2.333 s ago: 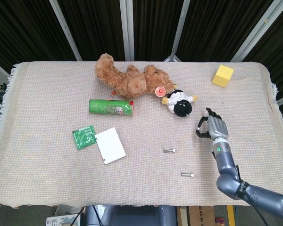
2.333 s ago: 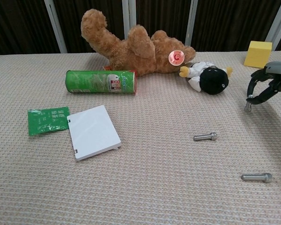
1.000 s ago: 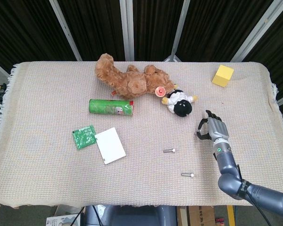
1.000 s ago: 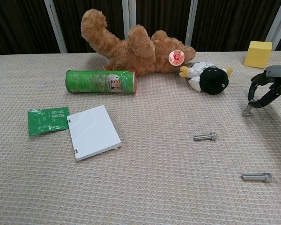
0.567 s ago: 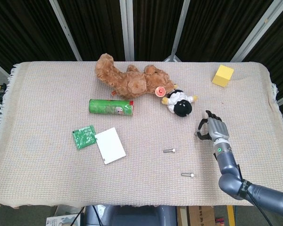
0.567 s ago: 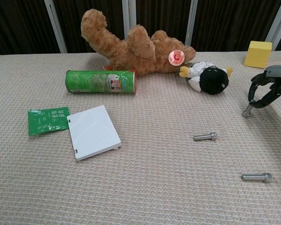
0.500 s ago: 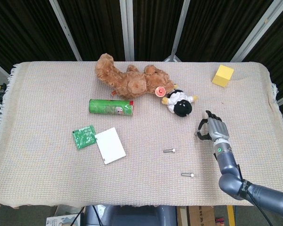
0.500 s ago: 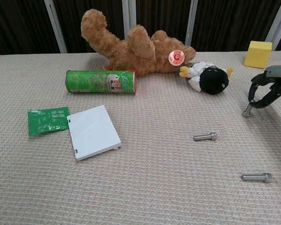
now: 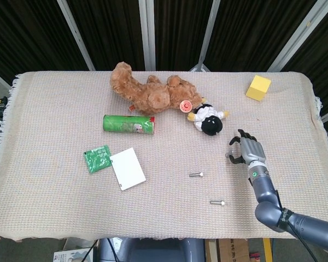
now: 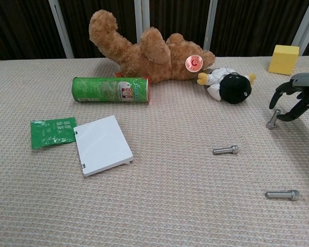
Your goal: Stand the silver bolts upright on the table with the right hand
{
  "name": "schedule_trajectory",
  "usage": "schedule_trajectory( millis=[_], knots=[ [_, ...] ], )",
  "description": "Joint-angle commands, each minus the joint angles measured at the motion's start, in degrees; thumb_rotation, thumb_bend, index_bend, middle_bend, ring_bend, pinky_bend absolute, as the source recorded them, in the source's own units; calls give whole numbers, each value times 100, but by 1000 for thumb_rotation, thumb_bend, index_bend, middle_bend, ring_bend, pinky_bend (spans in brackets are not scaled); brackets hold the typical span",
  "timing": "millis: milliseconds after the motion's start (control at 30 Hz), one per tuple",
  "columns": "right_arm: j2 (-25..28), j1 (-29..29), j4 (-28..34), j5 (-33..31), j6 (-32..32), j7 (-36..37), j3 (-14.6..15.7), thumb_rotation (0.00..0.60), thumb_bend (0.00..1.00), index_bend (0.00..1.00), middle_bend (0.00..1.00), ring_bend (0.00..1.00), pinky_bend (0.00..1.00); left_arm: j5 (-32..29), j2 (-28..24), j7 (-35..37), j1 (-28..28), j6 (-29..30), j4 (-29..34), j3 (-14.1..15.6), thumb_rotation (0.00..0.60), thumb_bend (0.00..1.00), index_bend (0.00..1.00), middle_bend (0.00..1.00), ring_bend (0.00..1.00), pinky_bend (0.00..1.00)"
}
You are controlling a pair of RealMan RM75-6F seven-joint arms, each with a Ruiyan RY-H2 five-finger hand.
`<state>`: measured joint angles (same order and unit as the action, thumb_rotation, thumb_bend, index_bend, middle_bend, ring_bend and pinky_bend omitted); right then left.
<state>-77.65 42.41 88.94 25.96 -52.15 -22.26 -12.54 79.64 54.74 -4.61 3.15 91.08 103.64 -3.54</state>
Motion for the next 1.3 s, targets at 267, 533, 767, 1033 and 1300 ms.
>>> schedule_trajectory(
  millis=[267,533,767,1033,1300],
  knots=[
    [709,-108,876,258,-8,13,114,600,298,284,11,0,85,-20,-4,33,-7,-21,-9,-8,600,117,91,72,46,175],
    [1036,-569,1948,1432,-864,288,221,600,299,307,11,0,86,-10,-1,54,3,-4,2,-6,600,117,91,72,46,179],
    [701,-521,2427,1818,-1329,-395,479,600,298,324,11,0,86,5,-11,86,21,19,9,0,600,117,91,72,46,179],
    [-181,-201,2321,1292,-1774,-1091,306,600,298,344,12,0,86,-37,-30,137,19,-6,-2,-12,600,117,91,71,47,182],
    [-935,104,1879,681,-1963,-1472,80,600,299,425,12,5,86,-58,-53,223,11,-40,-26,-21,600,117,91,71,46,182]
  ],
)
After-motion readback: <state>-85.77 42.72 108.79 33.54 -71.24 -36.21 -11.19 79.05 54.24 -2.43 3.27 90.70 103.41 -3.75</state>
